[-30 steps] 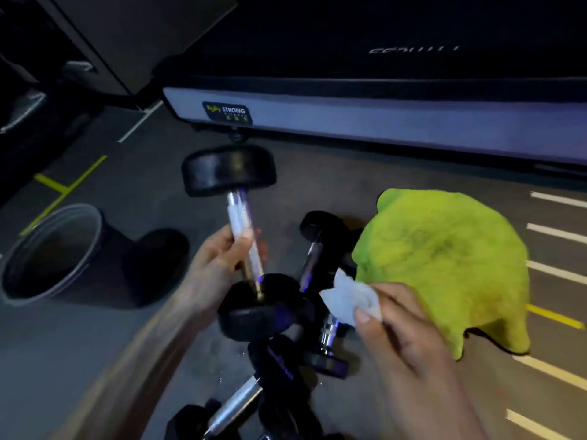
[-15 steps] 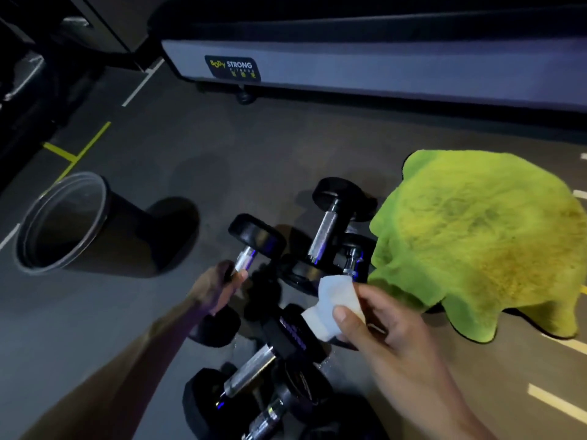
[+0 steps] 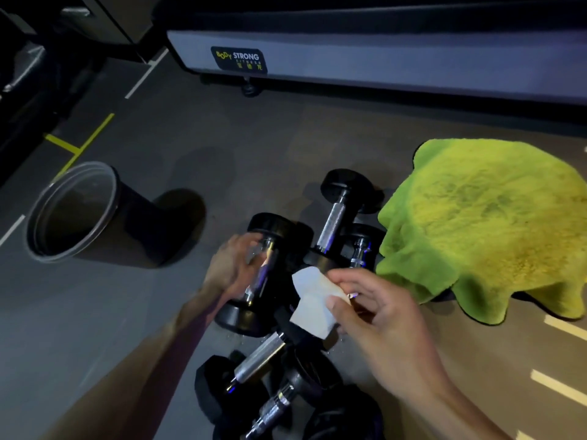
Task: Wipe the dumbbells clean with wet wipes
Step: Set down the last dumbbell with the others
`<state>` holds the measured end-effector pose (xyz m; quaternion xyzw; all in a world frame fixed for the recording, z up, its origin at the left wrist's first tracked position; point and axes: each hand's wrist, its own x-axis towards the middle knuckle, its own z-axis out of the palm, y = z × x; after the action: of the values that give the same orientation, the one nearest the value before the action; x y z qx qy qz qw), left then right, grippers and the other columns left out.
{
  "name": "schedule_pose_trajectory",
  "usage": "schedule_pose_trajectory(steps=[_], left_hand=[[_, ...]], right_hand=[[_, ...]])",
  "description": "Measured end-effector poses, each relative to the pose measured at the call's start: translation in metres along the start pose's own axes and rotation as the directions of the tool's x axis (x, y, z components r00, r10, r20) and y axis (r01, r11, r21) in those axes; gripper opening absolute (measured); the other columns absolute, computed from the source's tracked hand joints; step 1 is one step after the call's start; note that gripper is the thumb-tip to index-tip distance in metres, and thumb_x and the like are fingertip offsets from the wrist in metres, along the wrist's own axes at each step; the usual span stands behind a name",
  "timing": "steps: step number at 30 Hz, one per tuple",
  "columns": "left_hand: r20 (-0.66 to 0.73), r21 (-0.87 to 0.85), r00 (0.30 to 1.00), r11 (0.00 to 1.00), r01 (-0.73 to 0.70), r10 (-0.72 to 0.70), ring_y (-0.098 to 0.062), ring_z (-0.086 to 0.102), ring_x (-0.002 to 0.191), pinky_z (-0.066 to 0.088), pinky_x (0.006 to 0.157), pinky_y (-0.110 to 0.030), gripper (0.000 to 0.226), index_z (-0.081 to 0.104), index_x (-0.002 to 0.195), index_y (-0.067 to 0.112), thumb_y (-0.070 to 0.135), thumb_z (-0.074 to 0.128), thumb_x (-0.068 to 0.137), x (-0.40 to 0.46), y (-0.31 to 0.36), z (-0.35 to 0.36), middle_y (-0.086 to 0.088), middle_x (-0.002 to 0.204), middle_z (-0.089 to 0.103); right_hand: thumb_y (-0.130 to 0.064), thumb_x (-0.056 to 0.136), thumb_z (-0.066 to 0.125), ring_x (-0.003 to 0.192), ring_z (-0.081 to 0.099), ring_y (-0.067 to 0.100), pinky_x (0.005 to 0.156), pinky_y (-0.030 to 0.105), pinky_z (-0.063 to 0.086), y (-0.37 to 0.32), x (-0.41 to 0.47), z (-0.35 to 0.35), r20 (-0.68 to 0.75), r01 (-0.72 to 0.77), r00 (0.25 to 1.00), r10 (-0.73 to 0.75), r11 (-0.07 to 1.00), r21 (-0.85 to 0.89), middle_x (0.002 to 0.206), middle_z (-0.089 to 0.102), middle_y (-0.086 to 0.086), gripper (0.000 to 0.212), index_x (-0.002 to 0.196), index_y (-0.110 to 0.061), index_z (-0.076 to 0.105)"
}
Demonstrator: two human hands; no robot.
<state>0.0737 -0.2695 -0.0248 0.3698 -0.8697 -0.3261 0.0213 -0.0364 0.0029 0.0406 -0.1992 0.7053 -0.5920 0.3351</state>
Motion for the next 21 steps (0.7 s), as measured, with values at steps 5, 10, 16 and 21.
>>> schedule_pose_trajectory(steps=[5,10,16,21], left_hand=[[0.395,-0.445,0.905,0.895,0.037,0.159,-0.009,0.07,0.092,0.055,0.085,-0.023,0.032,0.074,0.118,0.015,0.033,0.05,0.108,-0.046,0.1,-0.04,-0.002,0.099,0.078],[0.489,-0.512,0.832,0.858,0.032,0.261,-0.023,0.069,0.106,0.055,0.101,-0.044,0.029,0.073,0.125,0.014,0.026,0.067,0.1,-0.076,0.11,-0.066,-0.014,0.102,0.076],[0.367,-0.565,0.91,0.824,0.051,0.195,-0.021,0.069,0.095,0.059,0.088,-0.027,0.032,0.07,0.117,0.004,0.012,0.079,0.087,-0.099,0.085,-0.098,-0.023,0.1,0.071],[-0.015,-0.688,0.987,0.718,0.108,-0.162,-0.013,0.067,0.069,0.059,0.067,-0.027,0.029,0.065,0.104,0.011,-0.003,0.081,0.084,-0.134,0.043,-0.132,0.0,0.073,0.066]], right_hand=[[0.011,0.091,0.066,0.065,0.073,0.012,0.061,0.02,0.052,-0.015,-0.005,0.01,-0.006,0.097,0.995,-0.097,0.995,0.024,0.083,0.074,-0.011,0.04,0.086,-0.027,0.079],[0.007,0.088,0.073,0.098,0.072,0.019,0.084,0.034,0.059,-0.026,-0.013,0.028,-0.051,0.245,0.968,-0.246,0.969,-0.024,0.105,0.068,-0.01,0.032,0.09,-0.024,0.081],[0.011,0.094,0.064,0.113,0.072,0.01,0.097,0.019,0.053,-0.042,-0.032,0.053,0.122,0.118,0.98,-0.161,0.946,0.303,0.13,0.068,-0.009,0.039,0.113,-0.02,0.079],[0.01,0.098,0.059,0.124,0.069,0.013,0.111,0.035,0.051,-0.056,-0.035,0.087,0.249,-0.039,0.966,-0.074,0.906,0.422,0.14,0.068,-0.004,0.045,0.127,-0.021,0.073]])
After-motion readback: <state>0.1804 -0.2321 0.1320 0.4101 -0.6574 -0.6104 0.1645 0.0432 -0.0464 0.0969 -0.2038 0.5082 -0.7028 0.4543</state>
